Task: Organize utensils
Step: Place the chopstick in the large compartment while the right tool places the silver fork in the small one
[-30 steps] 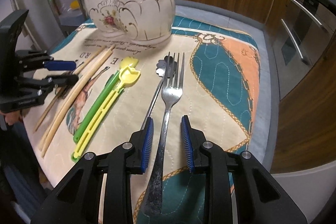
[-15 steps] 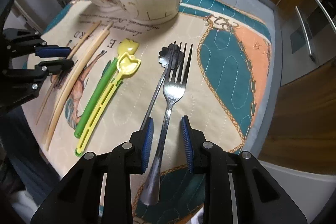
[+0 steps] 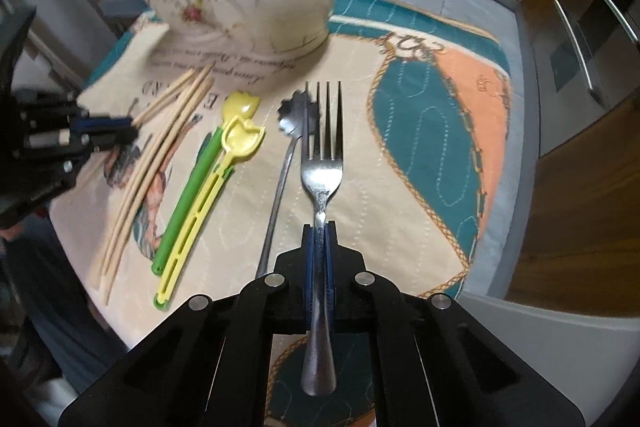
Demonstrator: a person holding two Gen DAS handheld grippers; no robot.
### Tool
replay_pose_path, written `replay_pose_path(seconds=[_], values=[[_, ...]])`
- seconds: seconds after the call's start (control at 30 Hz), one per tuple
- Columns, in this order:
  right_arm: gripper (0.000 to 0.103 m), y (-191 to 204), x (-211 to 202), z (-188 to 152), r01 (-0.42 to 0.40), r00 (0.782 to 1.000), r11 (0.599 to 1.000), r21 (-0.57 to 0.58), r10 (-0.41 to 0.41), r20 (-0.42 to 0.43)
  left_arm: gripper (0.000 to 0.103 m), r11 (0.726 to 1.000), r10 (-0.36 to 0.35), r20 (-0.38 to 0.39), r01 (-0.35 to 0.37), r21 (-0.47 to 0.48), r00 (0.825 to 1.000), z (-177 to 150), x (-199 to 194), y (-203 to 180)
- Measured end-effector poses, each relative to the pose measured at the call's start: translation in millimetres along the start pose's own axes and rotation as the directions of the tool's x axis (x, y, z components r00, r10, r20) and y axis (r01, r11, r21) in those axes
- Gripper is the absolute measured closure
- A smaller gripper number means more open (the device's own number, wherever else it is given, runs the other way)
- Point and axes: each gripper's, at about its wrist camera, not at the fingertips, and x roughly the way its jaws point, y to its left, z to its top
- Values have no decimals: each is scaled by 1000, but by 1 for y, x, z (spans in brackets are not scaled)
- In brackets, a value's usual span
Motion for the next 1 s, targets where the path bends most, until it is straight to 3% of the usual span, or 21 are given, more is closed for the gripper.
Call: replay_pose_path(seconds=[0.2,0.3,0.5,0.53,0.6,0.67,0.83,1.0], values=[[97,-12,-26,-9,-51,983,998,46,42,178,98,996,-19,153,31,-80,988,-19,-24,18],[97,-11,-37,-12,-67,961,997,43,53,273,98,991,-26,257,59,-120,966,-27,-42,28],[97,-5,-48,-19,-74,906,996,47,48,420,98,978,-11,478,109,-178,878,-33,-72,35],[97,-4,-50,-19,-80,899,996,50,50,435,98,976,-9,529,121,-179,848,-35,-78,37],[97,-6,-52,-24,-99,874,994,56,60,482,98,976,9,572,116,-183,820,-33,-84,36],[97,-4,-51,-24,-95,870,994,52,57,490,98,977,26,626,113,-181,780,-32,-92,35],[97,8,-60,-18,-73,855,997,24,50,515,98,978,59,672,93,-187,738,-20,-99,37],[97,17,-83,-8,-53,805,999,14,35,592,98,976,63,705,105,-193,706,-6,-103,38]])
